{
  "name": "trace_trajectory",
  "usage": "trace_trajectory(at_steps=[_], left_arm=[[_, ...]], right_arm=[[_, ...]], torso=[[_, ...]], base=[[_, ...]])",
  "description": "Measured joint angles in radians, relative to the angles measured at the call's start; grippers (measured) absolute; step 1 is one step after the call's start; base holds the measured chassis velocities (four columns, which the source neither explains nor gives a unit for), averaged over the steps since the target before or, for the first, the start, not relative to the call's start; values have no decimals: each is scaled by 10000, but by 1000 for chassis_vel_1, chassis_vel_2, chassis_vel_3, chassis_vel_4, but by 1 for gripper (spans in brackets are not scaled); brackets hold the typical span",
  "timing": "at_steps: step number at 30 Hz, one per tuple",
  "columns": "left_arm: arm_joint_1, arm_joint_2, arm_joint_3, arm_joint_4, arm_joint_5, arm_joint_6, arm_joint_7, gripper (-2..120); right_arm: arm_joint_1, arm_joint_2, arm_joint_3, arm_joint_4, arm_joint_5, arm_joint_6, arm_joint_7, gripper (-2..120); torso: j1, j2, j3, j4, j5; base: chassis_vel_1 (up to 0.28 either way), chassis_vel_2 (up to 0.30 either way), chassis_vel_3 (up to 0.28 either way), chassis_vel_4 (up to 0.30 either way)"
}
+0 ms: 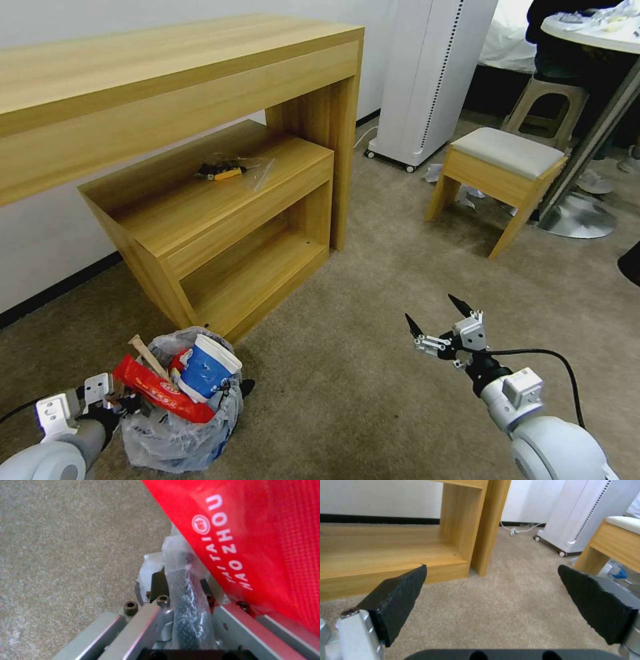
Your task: Pick up the trash bin and place the garbage on the floor into it.
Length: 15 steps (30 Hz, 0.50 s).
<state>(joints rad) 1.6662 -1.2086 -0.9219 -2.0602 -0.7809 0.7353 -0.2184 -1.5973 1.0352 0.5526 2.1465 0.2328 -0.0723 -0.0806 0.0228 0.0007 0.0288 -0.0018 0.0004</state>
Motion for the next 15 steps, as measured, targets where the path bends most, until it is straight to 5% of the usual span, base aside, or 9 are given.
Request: trace_trajectory(at_steps=[5,15], left_arm=[[-9,-1,-19,126,9,-1,-47,10],[-53,19,-57,292,59,-57,407,50]], right_arm=[[46,-11,-72,9,7,-19,23,100],[210,-32,-181,21,58,-63,66,100]], torso=[[0,0,1,-1,-3],[0,0,1,-1,-2]], base=[[0,0,0,0],[0,0,0,0]])
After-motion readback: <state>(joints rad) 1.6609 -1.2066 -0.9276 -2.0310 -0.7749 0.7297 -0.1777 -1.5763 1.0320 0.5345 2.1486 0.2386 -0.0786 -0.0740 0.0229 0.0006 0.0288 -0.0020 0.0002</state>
